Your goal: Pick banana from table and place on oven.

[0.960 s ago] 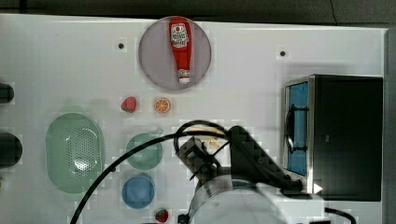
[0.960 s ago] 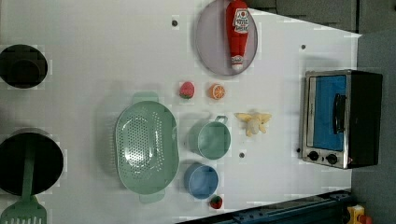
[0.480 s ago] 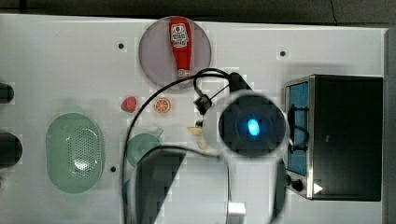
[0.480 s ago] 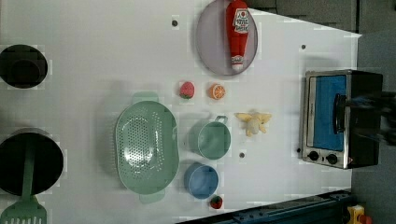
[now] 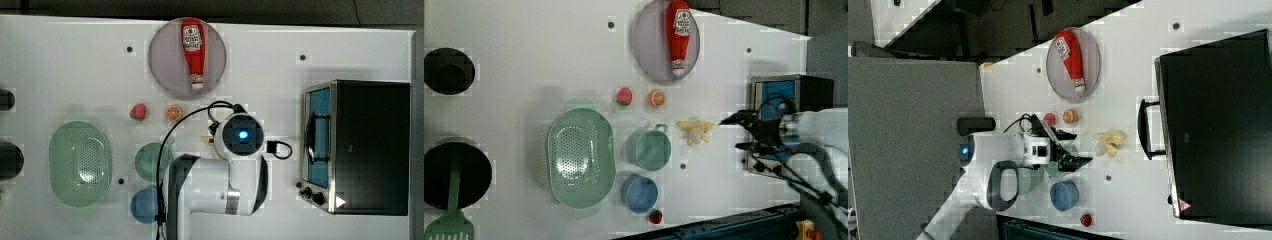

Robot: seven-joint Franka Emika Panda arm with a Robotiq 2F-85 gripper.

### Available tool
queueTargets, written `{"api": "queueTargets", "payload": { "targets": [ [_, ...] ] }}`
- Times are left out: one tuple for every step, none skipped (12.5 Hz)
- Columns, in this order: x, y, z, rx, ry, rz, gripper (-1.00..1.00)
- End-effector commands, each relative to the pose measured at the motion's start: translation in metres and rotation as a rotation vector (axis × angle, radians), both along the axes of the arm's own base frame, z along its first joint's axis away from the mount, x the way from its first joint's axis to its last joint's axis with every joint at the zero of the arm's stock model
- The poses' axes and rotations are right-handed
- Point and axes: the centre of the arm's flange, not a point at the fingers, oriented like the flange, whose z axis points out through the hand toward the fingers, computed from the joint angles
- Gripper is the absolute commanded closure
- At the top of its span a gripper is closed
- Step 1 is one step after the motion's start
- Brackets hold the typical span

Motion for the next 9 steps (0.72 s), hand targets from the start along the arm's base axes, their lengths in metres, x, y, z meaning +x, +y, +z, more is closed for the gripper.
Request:
{"api": "queueTargets", "payload": {
  "targets": [
    [0.019,-0.002,-0.007,-0.011,-0.108,0.021,-1.00],
    [0.016,-0.002,-0.029,-0.011,-0.089,0.021,-1.00],
    [0.014,-0.002,-0.049,-0.011,-0.071,0.022,-1.00],
    [0.013,-0.001,-0.067,-0.012,-0.058,0.023,-1.00],
    [0.011,-0.001,-0.083,-0.013,-0.054,0.024,-1.00],
    [0.010,-0.001,-0.097,-0.014,-0.057,0.025,-1.00],
    [0.009,0.000,-0.109,-0.015,-0.063,0.027,-1.00],
    [0.008,0.000,-0.118,-0.015,-0.068,0.029,-1.00],
    [0.008,0.000,-0.124,-0.016,-0.079,0.029,-1.00]
  ]
}}
